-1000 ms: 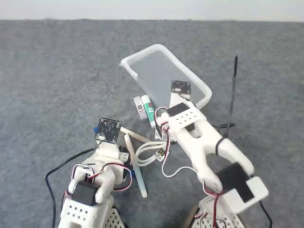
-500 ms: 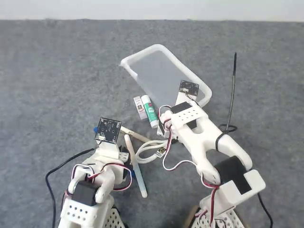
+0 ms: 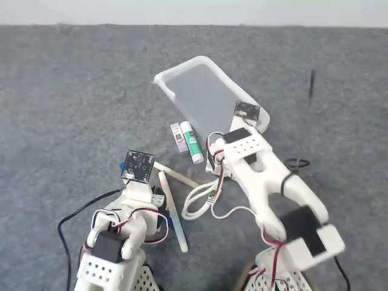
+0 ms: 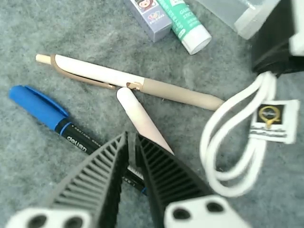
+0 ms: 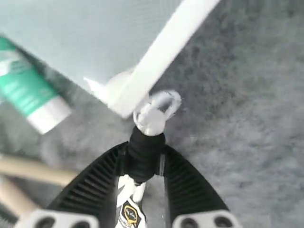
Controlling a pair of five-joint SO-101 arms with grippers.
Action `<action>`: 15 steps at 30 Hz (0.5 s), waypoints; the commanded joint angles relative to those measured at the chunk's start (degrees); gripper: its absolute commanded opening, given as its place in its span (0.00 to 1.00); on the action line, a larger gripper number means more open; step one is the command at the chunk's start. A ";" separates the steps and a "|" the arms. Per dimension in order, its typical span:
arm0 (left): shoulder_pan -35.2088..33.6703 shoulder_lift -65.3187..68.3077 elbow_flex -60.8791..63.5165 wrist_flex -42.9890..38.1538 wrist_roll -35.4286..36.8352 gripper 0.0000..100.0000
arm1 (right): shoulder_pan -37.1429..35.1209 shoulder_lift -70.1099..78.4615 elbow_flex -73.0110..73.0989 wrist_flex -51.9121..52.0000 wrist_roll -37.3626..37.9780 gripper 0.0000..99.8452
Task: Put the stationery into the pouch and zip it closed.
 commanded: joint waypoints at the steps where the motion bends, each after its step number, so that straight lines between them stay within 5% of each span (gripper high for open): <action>1: -0.18 -0.70 -0.66 0.26 -0.09 0.02 | -0.04 -10.77 -1.05 2.77 6.15 0.01; 11: -0.18 -0.70 -0.66 0.26 -0.09 0.02 | -4.00 -20.79 -2.64 2.42 7.12 0.01; 15: -0.18 -0.70 -0.66 0.26 -0.09 0.02 | -6.90 -25.71 -2.64 2.24 16.97 0.01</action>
